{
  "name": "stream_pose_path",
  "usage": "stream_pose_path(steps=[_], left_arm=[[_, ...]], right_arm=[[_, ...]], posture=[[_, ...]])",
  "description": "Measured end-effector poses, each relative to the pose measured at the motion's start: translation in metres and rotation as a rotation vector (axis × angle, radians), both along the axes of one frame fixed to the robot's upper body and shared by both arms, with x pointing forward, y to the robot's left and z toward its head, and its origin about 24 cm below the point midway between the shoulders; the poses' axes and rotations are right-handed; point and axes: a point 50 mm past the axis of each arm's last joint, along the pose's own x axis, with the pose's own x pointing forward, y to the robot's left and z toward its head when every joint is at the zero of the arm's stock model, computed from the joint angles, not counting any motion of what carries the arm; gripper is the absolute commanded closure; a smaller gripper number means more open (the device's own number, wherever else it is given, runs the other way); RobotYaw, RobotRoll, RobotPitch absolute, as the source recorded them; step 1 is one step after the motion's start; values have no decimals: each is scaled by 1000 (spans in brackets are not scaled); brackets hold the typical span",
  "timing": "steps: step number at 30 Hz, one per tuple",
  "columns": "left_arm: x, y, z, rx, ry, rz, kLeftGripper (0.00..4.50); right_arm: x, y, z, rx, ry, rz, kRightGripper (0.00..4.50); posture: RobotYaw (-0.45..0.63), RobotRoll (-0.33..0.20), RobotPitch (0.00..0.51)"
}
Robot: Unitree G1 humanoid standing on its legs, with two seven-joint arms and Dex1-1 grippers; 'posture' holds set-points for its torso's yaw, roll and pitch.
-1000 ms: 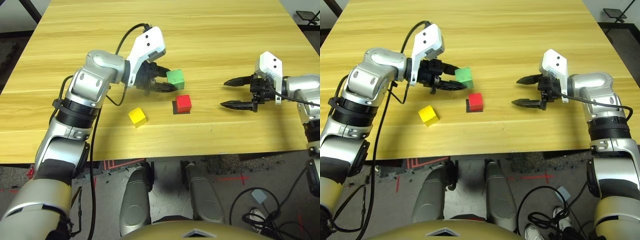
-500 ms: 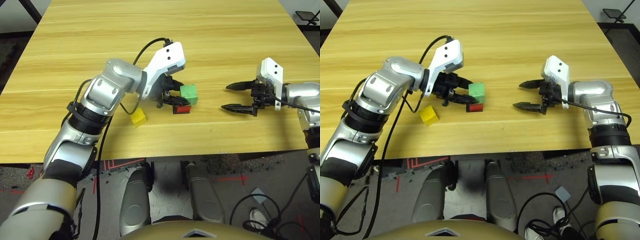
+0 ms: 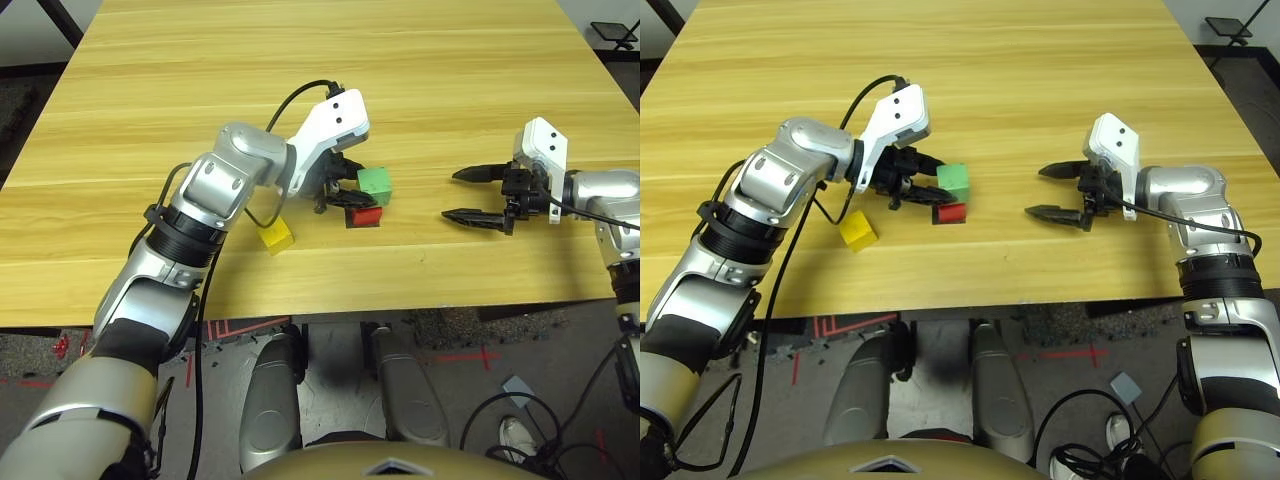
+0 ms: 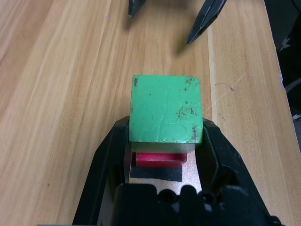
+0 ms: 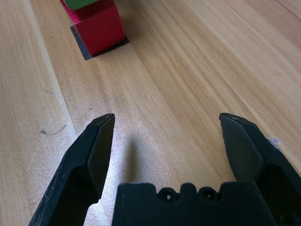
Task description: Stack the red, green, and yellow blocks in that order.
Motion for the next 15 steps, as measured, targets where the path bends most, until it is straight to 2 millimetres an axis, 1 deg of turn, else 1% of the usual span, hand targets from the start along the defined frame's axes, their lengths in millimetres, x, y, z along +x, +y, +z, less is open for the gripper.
stream_pose_path(steps=[9,15], left_arm=[[-1,4,-7,3,19,7,2447],[-2,3,-7,2,17,3,2447]], right_arm=[[0,0,1,0,-4,-1,0],[1,0,1,1,-6,-5,0]], posture=[[14,54,241],[11,54,241]])
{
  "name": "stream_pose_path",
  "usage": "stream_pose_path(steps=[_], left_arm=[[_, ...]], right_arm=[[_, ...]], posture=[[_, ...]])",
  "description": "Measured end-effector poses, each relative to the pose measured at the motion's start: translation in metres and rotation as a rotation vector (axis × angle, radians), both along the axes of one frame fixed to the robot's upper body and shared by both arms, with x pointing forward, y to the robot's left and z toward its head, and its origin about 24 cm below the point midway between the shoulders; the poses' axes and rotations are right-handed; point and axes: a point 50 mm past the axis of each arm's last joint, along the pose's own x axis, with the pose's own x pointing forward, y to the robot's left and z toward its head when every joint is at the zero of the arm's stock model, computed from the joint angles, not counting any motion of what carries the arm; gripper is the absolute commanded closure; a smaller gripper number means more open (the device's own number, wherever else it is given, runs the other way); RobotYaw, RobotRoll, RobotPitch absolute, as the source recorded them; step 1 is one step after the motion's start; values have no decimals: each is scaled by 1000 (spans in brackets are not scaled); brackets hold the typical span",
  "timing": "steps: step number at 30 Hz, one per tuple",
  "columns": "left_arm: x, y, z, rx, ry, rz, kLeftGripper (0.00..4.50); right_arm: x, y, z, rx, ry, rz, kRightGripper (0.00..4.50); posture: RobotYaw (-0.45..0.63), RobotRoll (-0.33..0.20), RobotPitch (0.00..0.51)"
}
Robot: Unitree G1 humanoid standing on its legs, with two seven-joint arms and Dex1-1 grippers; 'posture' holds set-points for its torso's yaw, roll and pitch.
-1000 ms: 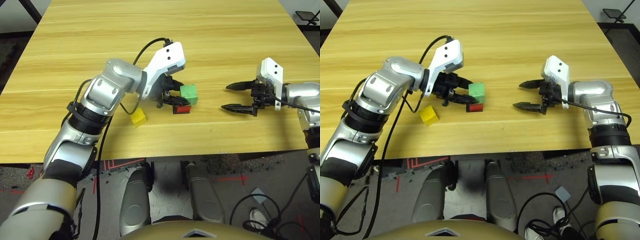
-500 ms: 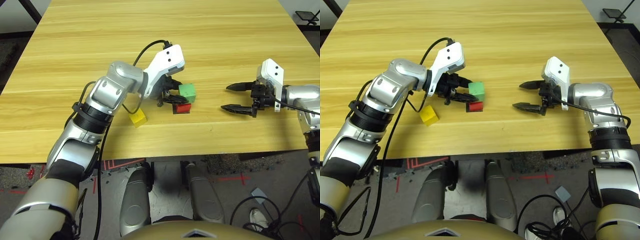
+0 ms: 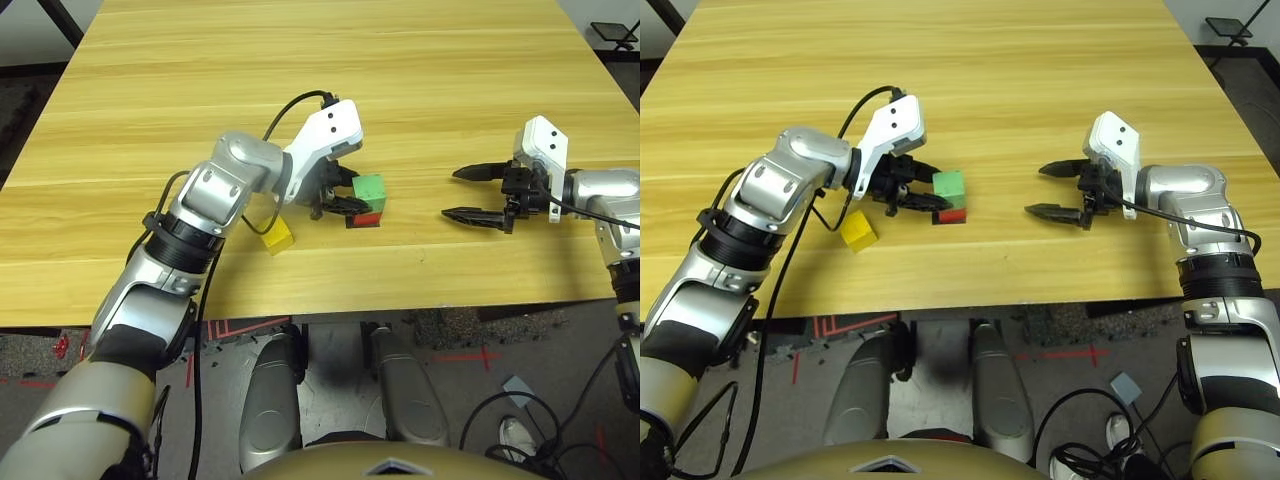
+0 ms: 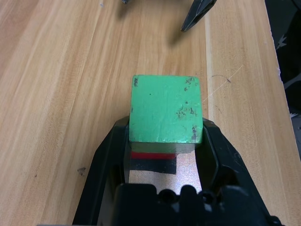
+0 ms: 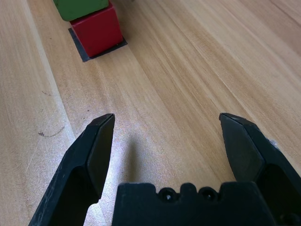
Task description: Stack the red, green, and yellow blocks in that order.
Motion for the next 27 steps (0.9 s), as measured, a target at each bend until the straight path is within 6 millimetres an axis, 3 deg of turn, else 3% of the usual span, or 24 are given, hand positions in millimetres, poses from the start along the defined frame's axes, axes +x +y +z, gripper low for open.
stream_pose_path(steps=[3,4,9,16,23,27], left_arm=[[0,-1,0,-3,0,-2,2447],[0,-1,0,-3,0,-2,1737],[0,-4,0,-12,-2,-1,30],[-1,11,14,-51,-30,70,30],[-28,77,0,49,21,265,30],[-44,96,-7,54,34,367,30]], right_arm=[[0,0,0,0,0,-1,0],[0,0,0,0,0,-1,0],[0,0,0,1,-1,-2,0],[0,0,0,7,-3,0,0],[2,-2,6,8,-15,-3,0],[6,-1,7,15,-19,6,0]], posture=[[10,54,241],[11,53,241],[14,52,240],[31,52,240],[85,61,241],[112,62,246]])
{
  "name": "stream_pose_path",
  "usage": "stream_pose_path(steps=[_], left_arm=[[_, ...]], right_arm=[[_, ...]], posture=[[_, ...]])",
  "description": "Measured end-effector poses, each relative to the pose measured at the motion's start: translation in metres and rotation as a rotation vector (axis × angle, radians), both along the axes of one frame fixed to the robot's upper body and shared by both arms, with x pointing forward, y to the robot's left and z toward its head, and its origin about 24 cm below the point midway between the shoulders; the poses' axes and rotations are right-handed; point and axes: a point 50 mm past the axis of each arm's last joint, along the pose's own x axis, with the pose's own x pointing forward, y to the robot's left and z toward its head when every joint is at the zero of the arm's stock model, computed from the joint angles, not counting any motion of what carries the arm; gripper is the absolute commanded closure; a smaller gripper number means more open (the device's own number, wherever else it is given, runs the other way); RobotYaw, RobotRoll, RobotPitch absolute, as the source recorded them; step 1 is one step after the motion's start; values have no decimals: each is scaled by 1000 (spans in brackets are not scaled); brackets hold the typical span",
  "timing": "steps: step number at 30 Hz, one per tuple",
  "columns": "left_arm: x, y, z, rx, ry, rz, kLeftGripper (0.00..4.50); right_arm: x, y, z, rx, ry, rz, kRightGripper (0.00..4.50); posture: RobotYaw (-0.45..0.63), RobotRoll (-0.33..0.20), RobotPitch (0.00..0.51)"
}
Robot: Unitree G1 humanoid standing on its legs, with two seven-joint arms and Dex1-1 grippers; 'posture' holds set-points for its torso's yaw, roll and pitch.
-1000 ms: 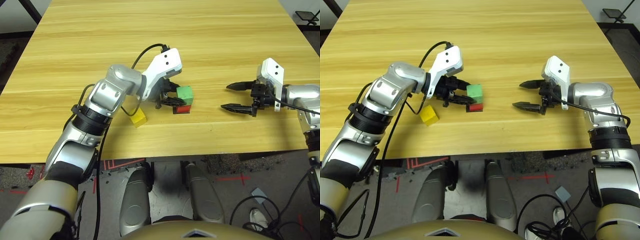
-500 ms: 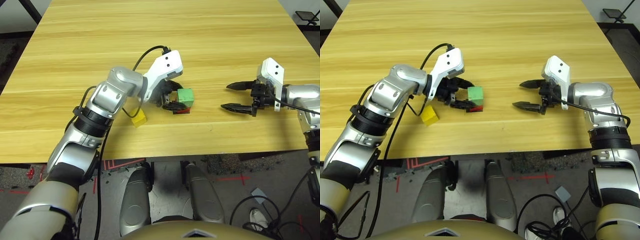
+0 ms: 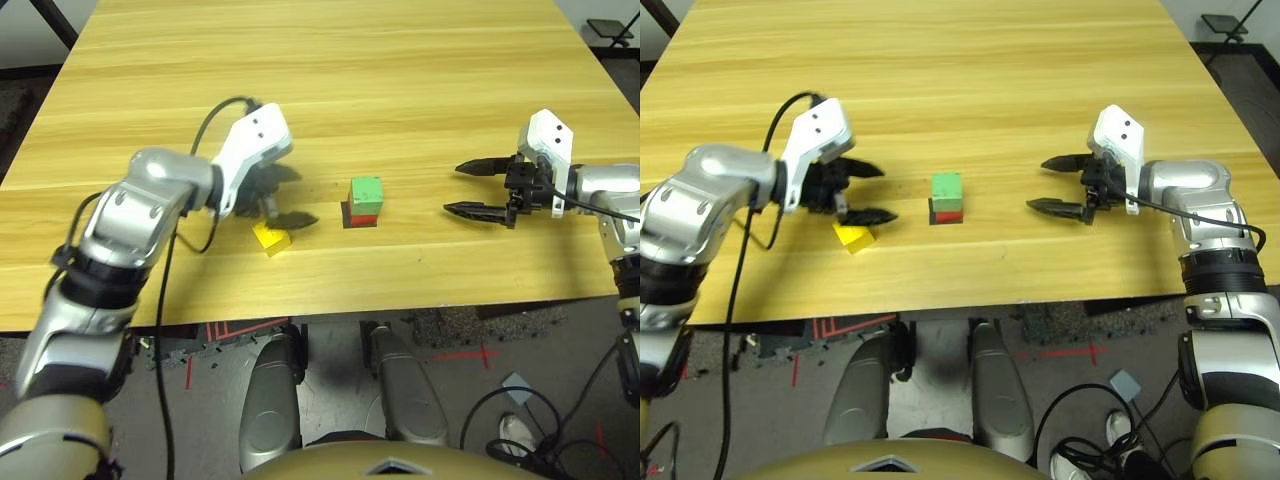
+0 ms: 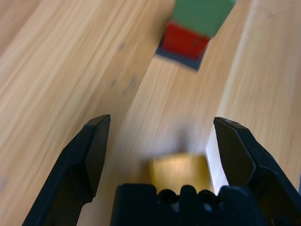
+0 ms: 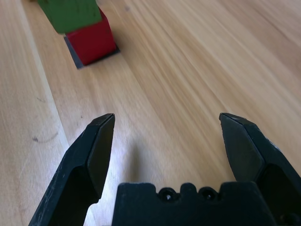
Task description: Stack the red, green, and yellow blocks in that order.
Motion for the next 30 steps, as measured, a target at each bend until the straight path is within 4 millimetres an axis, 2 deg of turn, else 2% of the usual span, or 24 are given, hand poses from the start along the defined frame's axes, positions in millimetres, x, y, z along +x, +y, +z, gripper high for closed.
stream_pose_path(steps=[5,15,22,26,30], left_arm=[[-15,8,-13,-18,31,107,30],[-18,4,-18,-57,9,185,30],[-23,7,-32,-43,50,210,30],[-25,7,-35,-41,54,217,916],[-24,6,-34,-48,42,225,2350]], right_arm=[[4,5,2,4,-2,51,0],[2,37,-1,50,28,317,0],[4,40,7,36,-1,349,0],[4,40,7,35,0,346,0],[4,40,7,34,-3,344,0]], posture=[[139,54,251],[159,45,250],[156,45,252],[154,45,253],[154,47,250]])
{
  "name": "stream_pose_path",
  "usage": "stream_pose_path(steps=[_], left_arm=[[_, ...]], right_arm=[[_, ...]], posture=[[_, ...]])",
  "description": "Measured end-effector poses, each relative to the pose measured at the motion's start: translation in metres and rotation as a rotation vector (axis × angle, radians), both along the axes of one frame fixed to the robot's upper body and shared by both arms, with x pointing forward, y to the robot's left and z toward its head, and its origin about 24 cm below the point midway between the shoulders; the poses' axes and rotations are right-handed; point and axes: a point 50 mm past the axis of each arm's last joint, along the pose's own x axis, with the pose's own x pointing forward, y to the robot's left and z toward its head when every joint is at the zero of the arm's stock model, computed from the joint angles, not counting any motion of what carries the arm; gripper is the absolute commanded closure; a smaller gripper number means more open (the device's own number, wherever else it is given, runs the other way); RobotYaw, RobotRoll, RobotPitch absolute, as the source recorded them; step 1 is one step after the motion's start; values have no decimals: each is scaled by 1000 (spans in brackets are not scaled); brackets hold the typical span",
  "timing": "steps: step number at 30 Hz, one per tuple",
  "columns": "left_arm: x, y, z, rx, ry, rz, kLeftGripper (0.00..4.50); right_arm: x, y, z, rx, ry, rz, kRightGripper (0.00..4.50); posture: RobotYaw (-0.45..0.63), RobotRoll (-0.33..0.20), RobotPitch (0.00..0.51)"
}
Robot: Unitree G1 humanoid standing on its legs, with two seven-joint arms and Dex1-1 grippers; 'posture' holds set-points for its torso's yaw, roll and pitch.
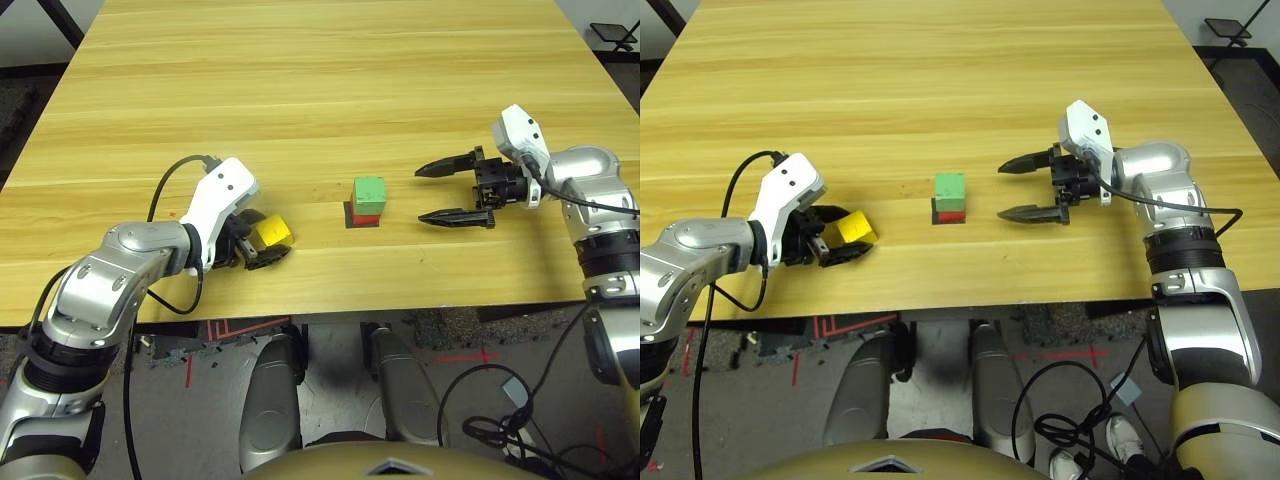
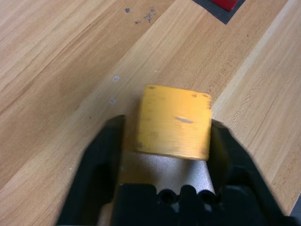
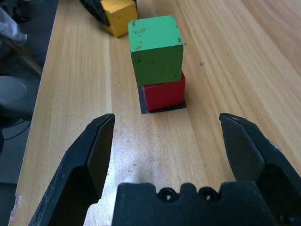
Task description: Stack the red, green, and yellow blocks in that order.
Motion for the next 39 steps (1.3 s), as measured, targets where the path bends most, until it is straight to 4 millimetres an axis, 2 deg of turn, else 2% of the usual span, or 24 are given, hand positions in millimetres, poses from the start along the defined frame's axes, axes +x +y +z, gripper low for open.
stream_pose_path(steps=[2,4,8,11,16,19,25,31,39], left_arm=[[4,-4,9,-15,-30,-16,2444],[9,-11,26,-33,-83,-58,2444],[18,-29,65,-68,-176,-206,2444],[22,-39,80,-71,-183,-316,2444],[29,-61,87,-16,-126,-536,2444],[35,-70,86,8,-109,-595,2444],[48,-85,89,34,-123,-642,2444],[60,-88,94,75,-152,-634,2444],[63,-99,95,87,-155,-662,2444]], right_arm=[[0,0,0,0,0,-1,0],[0,-1,0,-1,-1,-2,0],[-1,-2,-1,-2,2,-6,0],[-1,-3,-2,-3,5,-10,0],[-4,-9,-9,-5,28,-41,0],[-7,-12,-13,-11,39,-57,0],[-13,-16,-14,-14,31,-88,0],[-19,-23,-18,-11,45,-130,0],[-20,-24,-17,-11,31,-149,0]], posture=[[154,49,249],[154,50,246],[145,53,244],[135,56,241],[99,56,236],[70,56,234],[35,59,228],[16,65,222],[12,76,222]])
